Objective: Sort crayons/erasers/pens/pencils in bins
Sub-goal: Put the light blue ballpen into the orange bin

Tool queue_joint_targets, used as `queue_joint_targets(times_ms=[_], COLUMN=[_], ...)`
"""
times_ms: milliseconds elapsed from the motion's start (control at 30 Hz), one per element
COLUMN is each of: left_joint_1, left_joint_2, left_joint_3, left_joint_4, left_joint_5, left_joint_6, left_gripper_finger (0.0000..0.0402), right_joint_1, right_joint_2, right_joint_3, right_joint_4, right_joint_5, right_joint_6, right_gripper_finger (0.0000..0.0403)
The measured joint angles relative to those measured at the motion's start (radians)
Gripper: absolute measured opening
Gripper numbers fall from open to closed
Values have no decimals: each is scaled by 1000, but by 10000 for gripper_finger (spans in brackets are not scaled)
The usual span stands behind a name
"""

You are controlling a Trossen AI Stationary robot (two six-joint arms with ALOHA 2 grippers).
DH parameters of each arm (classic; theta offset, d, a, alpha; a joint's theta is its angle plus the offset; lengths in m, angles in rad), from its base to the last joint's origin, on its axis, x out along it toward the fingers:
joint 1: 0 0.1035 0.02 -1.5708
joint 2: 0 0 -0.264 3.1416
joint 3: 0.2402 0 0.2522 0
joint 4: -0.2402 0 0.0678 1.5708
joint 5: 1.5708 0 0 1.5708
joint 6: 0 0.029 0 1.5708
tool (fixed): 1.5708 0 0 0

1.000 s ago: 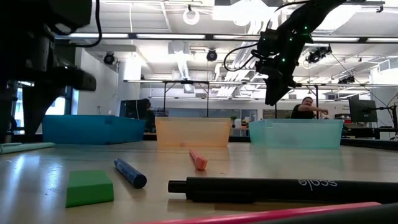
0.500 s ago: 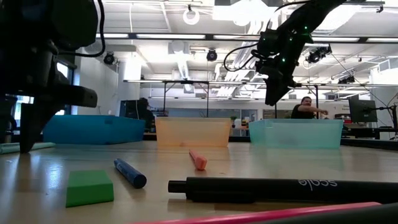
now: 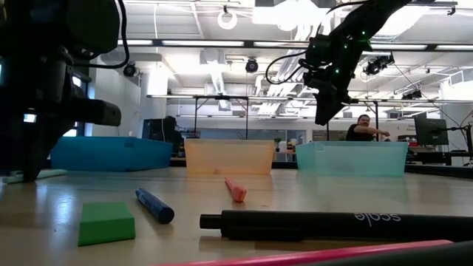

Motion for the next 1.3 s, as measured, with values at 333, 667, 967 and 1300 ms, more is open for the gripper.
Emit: queue_joint_targets(times_ms=[333,667,967,1300], left_joint_1=[0,-2,71,314], left_joint_2=[-8,-109,-177,-182], left_joint_3=[-1,16,70,91], left_joint_4=[8,43,120,360], left_joint_5=[-1,-77,-288,-340], left_joint_6=[26,78,242,689], left_gripper_finger=[10,10,10,10], right_joint_1=[0,0,0,6], right_joint_2=[0,0,0,-48], right_joint_3=[0,0,0,0], right_joint_4=[0,0,-12,-35], right_joint_5=[0,0,0,3], right_joint_6=[-14,-18,-16,-16], right_gripper_finger=[172,172,172,172])
